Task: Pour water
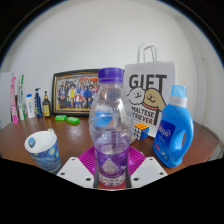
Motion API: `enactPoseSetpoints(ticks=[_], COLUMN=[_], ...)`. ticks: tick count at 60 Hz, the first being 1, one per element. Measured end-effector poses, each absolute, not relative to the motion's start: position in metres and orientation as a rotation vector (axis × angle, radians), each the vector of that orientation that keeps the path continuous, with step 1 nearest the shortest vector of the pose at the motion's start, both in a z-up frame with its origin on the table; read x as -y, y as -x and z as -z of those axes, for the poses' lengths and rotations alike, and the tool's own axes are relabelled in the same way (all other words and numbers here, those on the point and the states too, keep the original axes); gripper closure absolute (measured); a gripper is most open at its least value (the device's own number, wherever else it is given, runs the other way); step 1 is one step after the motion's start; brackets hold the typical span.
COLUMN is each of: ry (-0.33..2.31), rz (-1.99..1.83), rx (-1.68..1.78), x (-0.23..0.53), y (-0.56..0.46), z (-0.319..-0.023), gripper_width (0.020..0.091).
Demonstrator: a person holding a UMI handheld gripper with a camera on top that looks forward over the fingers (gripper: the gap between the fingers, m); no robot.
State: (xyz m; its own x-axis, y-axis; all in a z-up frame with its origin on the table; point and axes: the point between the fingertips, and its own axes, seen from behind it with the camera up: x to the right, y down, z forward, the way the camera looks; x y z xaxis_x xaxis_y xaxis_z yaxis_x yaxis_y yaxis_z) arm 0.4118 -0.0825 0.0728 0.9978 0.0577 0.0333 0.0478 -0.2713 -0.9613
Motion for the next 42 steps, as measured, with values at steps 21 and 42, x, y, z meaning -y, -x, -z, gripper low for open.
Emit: enactPoseSetpoints(ticks=[21, 42], ry=[1.871, 1.968], rz=[-0.023, 0.024], rx=[0.022, 0.035], x=[0.088, 0.113], y=[-0.416, -0.418], z=[-0.070, -0.074], gripper_width=[0.0588, 0.0253])
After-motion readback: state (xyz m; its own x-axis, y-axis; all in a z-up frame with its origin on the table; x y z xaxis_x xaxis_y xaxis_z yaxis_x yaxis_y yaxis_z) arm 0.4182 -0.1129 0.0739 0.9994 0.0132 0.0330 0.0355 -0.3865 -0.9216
